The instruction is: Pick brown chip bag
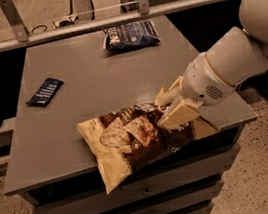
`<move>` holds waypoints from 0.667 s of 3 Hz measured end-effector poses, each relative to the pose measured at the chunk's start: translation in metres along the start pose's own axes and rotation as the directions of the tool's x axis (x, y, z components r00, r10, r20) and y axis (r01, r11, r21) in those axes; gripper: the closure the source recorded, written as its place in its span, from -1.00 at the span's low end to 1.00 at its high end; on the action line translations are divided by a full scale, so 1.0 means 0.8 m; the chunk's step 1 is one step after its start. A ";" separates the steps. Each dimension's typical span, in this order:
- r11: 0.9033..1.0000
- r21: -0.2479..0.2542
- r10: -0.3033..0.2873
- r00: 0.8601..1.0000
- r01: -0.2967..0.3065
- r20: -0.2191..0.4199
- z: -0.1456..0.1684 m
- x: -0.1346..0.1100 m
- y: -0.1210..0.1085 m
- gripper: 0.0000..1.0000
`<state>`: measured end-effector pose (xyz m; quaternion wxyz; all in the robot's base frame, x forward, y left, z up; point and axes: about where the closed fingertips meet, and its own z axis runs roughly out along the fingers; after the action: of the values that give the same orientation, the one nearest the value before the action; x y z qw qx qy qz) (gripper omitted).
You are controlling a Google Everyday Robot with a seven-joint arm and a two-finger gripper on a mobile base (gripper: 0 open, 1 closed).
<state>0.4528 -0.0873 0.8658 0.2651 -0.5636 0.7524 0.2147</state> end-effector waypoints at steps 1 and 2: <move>0.999 0.030 -0.017 0.999 0.016 0.031 -0.024 -0.023 -0.008 0.74; 0.994 0.104 -0.042 0.996 0.034 0.075 -0.062 -0.063 -0.041 1.00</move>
Offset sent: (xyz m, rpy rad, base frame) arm 0.0787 -0.0125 0.1368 0.0840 -0.2390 -0.0930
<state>0.4883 -0.0901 0.9357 0.3267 -0.5547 0.7406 0.1924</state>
